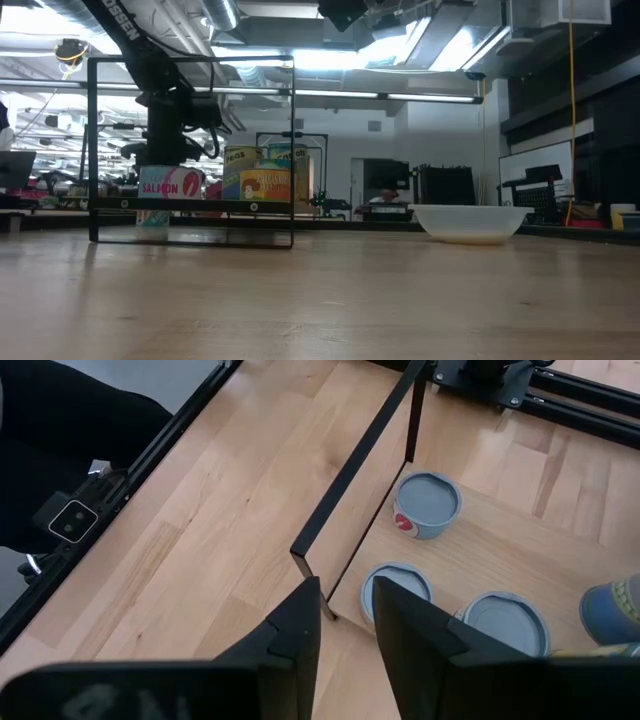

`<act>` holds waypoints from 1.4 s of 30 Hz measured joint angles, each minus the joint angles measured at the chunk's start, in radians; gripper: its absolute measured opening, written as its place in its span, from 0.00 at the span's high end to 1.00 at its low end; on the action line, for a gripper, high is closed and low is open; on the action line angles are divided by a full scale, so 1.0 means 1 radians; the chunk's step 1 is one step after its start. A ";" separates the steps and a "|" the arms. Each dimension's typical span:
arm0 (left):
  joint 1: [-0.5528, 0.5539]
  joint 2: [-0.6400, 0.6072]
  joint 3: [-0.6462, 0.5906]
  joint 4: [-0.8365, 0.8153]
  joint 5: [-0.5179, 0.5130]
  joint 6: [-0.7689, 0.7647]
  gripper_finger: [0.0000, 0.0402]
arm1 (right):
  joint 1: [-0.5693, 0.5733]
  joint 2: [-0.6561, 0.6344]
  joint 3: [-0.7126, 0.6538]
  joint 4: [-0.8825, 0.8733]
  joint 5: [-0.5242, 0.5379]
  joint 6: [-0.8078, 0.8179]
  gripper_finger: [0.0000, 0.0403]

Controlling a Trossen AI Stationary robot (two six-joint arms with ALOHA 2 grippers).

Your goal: Pick and place cans onto a shelf

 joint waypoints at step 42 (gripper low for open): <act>-0.045 -0.092 -0.003 -0.174 0.014 -0.010 1.00 | 0.000 0.000 0.000 0.000 0.000 0.010 0.75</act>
